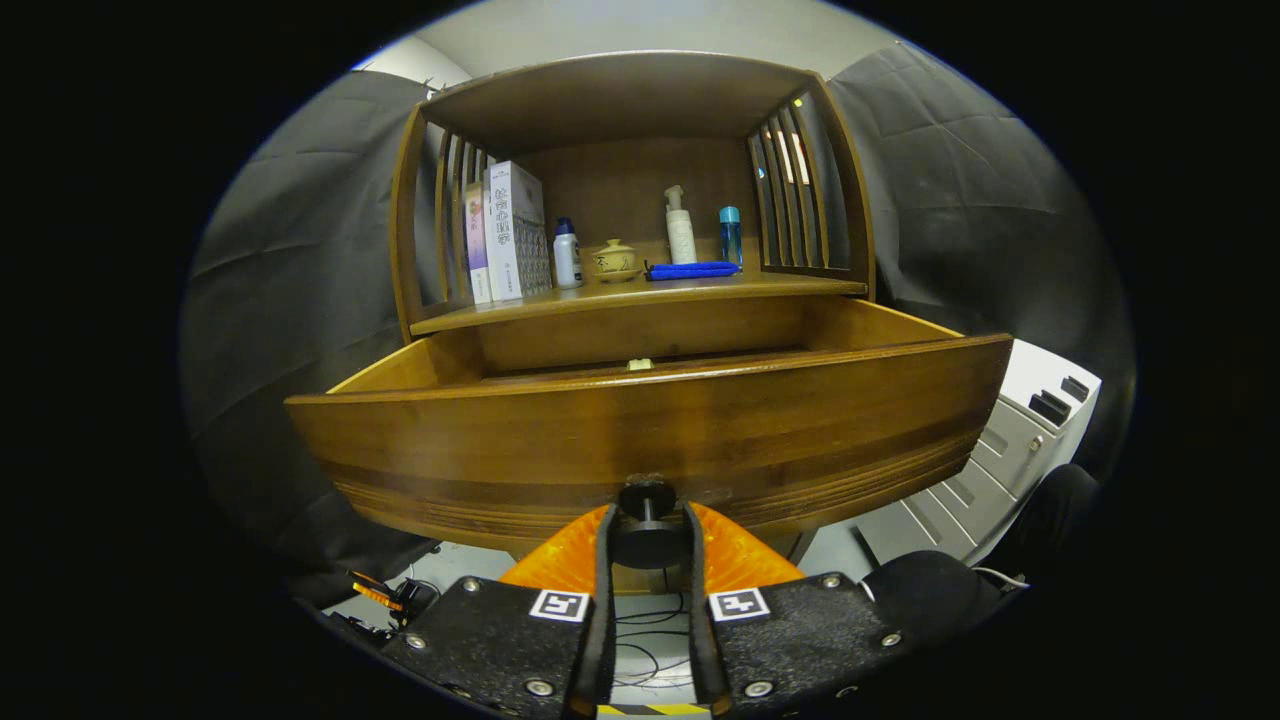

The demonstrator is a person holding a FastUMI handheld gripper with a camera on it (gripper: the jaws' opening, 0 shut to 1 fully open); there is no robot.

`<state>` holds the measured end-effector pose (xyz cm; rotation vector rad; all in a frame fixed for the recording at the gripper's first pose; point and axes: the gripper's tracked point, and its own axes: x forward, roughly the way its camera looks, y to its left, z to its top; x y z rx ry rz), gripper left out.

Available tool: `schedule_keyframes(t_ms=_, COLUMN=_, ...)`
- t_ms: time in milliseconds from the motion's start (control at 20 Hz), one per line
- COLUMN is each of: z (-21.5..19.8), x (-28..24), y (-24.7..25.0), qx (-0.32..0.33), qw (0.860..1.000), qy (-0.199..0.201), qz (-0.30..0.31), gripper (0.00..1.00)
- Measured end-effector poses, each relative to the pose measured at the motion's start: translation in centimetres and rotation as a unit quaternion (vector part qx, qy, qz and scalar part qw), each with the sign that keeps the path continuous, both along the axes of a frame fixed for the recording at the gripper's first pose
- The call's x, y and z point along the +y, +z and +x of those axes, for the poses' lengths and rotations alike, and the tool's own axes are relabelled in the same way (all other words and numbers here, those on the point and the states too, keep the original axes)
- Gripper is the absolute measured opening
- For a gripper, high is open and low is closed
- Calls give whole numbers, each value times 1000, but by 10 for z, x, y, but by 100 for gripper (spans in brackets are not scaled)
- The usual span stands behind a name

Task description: Pull open the drawer, take out the items inside it, and place them on the countertop above the cabinet.

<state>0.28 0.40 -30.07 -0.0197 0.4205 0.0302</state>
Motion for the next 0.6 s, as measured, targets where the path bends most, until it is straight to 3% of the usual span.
schedule_keyframes(t_ms=350, z=-7, x=20, y=46, qx=-42, qw=998, qy=55, qz=0, gripper=97)
schedule_keyframes(t_ms=600, z=7, x=31, y=118, qx=-74, qw=994, qy=71, qz=-23, gripper=96)
